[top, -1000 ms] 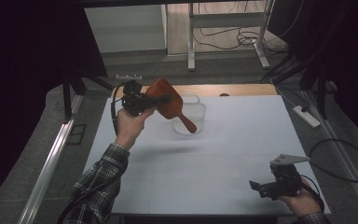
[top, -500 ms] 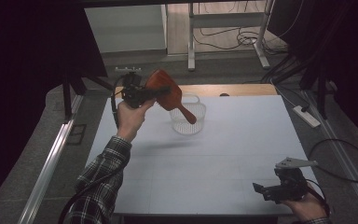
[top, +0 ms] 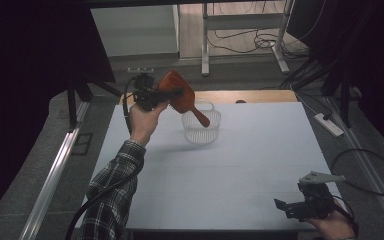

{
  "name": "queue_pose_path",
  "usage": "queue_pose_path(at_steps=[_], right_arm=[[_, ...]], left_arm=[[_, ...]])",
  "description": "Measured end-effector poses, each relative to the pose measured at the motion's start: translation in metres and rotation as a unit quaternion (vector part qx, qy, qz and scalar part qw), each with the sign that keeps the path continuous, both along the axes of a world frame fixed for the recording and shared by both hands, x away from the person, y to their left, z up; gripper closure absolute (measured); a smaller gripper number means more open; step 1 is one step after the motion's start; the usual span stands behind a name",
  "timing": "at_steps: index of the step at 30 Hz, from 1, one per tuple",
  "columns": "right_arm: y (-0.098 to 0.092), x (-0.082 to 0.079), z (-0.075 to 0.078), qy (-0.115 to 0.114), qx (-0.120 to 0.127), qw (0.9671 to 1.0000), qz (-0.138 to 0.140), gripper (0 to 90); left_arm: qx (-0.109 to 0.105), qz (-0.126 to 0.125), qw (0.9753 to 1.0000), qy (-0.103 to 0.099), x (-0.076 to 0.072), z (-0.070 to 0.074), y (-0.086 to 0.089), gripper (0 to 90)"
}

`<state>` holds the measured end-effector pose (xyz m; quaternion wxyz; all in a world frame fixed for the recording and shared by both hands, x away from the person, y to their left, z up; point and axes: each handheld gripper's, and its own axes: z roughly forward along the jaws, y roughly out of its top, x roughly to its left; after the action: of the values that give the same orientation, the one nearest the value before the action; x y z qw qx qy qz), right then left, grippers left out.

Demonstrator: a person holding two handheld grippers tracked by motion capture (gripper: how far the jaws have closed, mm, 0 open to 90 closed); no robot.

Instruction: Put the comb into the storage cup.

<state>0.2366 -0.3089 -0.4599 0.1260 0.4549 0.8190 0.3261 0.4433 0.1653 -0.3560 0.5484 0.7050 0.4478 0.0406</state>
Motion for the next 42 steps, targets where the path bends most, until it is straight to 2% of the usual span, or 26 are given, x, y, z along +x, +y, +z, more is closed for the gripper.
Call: queue_pose_path(at_steps=[7, 21, 33, 42], right_arm=[[-0.004, -0.003, 0.002, -0.002, 0.014, 0.9999, -0.005, 0.0], [-0.007, -0.004, 0.002, 0.000, 0.025, 0.9997, -0.004, 0.0], [-0.007, -0.003, 0.001, 0.005, 0.023, 0.9997, -0.001, 0.0], [-0.007, -0.003, 0.002, 0.006, 0.024, 0.9997, 0.004, 0.0]], left_arm=[[0.010, 0.007, 0.9999, -0.004, 0.007, -0.004, -0.008, 50.8], [0.019, 0.014, 0.9997, -0.004, 0.016, -0.011, -0.020, 50.8], [0.023, 0.018, 0.9996, 0.004, 0.020, -0.022, -0.029, 50.8], [0.034, 0.021, 0.9992, 0.003, 0.021, -0.028, -0.035, 50.8]])
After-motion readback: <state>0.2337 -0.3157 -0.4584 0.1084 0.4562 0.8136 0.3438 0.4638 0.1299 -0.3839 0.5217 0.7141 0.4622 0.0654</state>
